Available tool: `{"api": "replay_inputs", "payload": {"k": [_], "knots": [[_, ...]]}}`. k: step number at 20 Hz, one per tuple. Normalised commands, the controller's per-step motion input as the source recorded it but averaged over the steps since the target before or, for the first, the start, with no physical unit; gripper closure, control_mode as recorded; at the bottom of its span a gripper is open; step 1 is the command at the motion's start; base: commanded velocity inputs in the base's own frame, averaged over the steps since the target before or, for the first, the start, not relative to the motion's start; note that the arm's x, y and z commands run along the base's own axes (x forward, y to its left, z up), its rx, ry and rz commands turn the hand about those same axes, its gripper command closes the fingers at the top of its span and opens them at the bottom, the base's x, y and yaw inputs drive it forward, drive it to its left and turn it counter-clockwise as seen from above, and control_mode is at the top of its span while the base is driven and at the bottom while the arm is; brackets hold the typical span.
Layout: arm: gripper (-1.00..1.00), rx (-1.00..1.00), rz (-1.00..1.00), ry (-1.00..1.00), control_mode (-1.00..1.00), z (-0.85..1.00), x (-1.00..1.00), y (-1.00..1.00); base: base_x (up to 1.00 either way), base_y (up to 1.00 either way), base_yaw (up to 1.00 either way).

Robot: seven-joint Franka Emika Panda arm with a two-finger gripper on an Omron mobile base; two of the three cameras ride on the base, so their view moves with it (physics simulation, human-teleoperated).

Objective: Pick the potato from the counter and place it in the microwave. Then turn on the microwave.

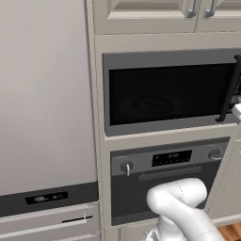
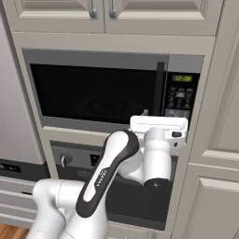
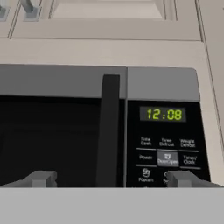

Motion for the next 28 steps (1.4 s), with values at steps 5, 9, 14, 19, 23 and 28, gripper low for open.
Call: {"api": "replay_inputs", "payload": {"k": [5,9,14,19,23,28], "knots": [[-1.0,0.0,0.0,-0.07,-1.0,0.0,0.21,0.06,0.0,0.0,0.0],[-1.0,-0.01,0.0,-0.05,-1.0,0.0,0.21,0.08,0.0,0.0,0.0],[-1.0,0.0,0.0,-0.04,-1.0,0.0,0.28,0.04,0.0,0.0,0.0],[-1.0,0.0,0.0,-0.01,-1.0,0.0,0.42,0.0,0.0,0.0,0.0],[-1.0,0.0,0.0,0.0,-1.0,0.0,0.43,0.0,0.0,0.0,0.0],[-1.0,0.0,0.0,0.0,-1.0,0.0,0.38,0.0,0.0,0.0,0.0]]}}
